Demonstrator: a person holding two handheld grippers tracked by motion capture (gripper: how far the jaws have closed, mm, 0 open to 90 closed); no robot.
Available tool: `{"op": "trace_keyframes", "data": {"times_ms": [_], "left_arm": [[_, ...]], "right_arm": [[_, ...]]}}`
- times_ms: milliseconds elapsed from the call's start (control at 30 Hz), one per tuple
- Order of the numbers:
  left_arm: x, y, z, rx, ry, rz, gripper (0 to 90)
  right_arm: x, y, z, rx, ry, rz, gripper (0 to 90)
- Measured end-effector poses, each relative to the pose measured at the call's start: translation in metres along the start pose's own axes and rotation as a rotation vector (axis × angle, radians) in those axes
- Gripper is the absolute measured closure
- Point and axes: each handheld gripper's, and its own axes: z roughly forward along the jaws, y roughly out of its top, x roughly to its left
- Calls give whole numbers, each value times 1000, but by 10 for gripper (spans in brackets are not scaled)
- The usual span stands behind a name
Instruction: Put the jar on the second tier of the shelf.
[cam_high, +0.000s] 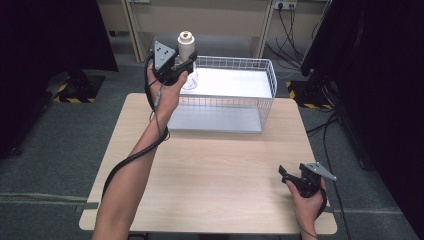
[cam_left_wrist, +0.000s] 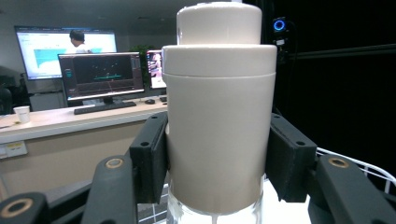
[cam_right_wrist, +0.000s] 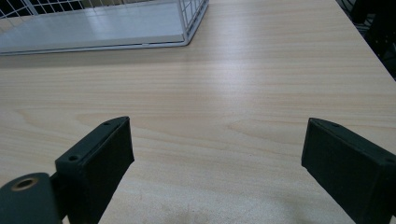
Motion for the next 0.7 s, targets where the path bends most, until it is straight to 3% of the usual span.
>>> {"op": "trace_keyframes", "data": {"times_ms": [367,700], "left_arm": [[10,-7,19,19,37,-18,459],[12,-15,30,51,59,-6,458]], "right_arm": [[0,0,0,0,1,-1,92],[0,0,0,-2,2,-3,93]]}}
